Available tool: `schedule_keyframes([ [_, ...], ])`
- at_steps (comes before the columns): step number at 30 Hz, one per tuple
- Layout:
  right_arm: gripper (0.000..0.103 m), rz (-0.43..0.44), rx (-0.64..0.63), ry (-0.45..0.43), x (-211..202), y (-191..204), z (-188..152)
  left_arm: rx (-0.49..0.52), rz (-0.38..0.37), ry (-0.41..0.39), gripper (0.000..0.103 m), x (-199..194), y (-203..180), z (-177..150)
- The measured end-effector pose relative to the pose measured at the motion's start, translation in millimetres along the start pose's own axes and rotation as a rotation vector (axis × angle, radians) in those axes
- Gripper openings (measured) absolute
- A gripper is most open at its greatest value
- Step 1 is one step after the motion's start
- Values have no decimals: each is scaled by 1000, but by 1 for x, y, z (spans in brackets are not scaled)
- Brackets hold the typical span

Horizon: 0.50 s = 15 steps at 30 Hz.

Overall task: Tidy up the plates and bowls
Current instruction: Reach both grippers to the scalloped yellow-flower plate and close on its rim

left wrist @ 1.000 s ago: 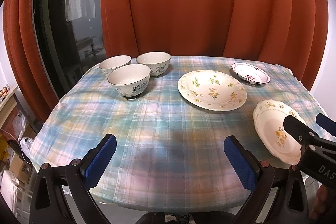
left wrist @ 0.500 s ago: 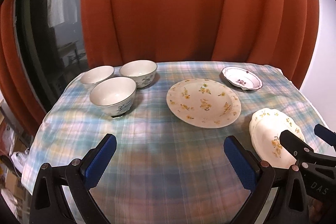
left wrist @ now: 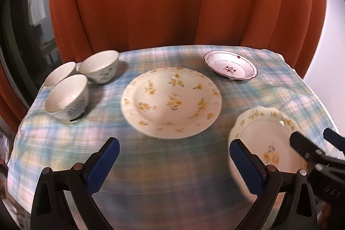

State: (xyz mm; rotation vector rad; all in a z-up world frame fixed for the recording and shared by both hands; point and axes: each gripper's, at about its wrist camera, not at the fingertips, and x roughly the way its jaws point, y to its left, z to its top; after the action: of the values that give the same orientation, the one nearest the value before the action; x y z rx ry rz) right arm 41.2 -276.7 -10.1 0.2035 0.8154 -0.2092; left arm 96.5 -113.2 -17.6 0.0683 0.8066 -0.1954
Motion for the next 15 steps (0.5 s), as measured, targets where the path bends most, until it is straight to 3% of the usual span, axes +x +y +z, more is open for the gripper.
schedule_keyframes([
  [3,103,13,-14,-4,15,-27,17,-15,16,41,101,17,-24,3],
  [6,103,47,-35,46,40,-49,25,-28,30,89,98,33,-43,-1],
  [15,102,116,-106,173,93,-81,16,-97,90,233,90,68,-79,-23],
])
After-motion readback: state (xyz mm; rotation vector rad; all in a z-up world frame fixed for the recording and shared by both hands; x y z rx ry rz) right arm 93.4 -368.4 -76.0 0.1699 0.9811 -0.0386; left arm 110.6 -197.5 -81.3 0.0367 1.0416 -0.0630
